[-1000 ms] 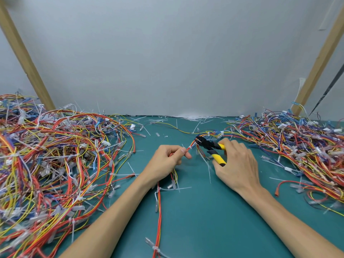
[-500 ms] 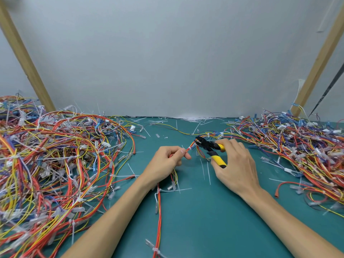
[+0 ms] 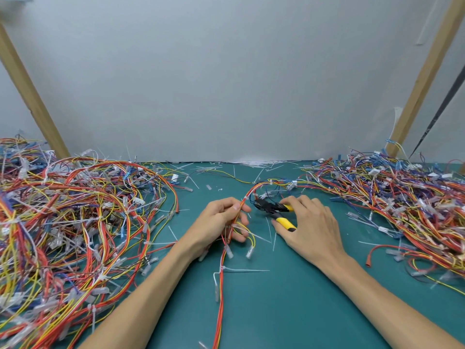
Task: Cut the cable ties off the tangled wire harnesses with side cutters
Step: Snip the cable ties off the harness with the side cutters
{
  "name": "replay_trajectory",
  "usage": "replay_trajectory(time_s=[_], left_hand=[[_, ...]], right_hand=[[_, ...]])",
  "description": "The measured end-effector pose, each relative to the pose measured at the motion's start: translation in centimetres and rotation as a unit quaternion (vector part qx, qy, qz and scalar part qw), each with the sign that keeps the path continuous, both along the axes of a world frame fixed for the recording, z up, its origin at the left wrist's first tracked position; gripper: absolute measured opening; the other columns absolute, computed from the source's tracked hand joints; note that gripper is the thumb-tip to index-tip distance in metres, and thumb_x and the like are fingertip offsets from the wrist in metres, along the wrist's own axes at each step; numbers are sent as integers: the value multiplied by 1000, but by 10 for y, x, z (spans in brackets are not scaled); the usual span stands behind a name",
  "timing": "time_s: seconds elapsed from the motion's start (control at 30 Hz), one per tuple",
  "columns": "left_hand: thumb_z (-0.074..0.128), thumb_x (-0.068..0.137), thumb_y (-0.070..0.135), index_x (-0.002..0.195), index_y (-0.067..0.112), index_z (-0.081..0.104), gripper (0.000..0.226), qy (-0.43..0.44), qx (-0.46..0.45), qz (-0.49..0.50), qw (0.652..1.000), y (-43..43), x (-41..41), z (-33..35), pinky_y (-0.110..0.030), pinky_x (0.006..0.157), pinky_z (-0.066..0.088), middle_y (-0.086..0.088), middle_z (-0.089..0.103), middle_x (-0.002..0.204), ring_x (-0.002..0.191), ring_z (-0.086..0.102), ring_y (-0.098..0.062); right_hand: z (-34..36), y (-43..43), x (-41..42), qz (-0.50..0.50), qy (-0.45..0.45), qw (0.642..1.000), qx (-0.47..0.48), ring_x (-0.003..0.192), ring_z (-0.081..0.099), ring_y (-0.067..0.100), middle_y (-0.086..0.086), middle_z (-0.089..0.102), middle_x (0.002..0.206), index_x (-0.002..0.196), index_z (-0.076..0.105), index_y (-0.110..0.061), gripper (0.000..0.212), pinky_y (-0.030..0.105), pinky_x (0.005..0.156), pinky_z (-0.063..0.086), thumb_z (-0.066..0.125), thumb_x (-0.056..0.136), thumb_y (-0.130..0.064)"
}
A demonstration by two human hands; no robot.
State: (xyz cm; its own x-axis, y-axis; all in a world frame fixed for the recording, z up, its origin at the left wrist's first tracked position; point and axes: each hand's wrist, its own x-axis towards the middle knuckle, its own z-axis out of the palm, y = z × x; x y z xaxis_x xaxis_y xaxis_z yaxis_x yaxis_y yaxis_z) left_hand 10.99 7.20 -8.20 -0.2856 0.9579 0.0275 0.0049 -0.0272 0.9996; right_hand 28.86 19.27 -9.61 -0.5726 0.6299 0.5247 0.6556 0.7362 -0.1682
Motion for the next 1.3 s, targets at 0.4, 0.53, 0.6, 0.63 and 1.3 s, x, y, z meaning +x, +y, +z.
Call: replay_trajectory(time_s=[0.4,0.53,0.6,0.63,1.3], left_hand=[[44,79,26,124,8,63,53,-154,40,-42,986,2,-11,0,-25,75,55,-15,71,106,88,67,-20],[42,58,4,124,-4,57,68,-214,72,-31,974,1,-16,-3,-26,85,56,-26,67,116,101,68,-26],[44,56,-4,122,-4,58,68,-185,75,-12,980,4,-16,-5,-25,88,55,-23,68,116,104,68,-24],[48,59,-6,122,-3,58,64,-175,74,-5,982,4,-16,-6,-25,90,55,-21,68,116,106,68,-24],[76,80,-1,92,17,66,23,138,23,177,974,6,5,-9,-18,74,55,-2,69,84,75,66,-10]], right_hand=[[0,3,0,30,-12,998,-54,100,56,14,-15,66,104,117,61,-39,46,31,82,40,55,80,-65],[0,4,0,30,-14,998,-59,100,55,13,-16,65,103,119,60,-40,48,31,83,40,52,80,-66],[0,4,0,30,-10,998,-61,100,55,14,-15,65,103,120,60,-40,49,31,83,41,53,80,-66],[0,4,0,30,-8,998,-60,100,55,14,-15,65,103,121,60,-40,48,32,83,41,53,80,-66],[6,4,4,36,235,966,-104,87,58,12,-14,62,90,102,61,-30,30,32,70,48,66,82,-53]])
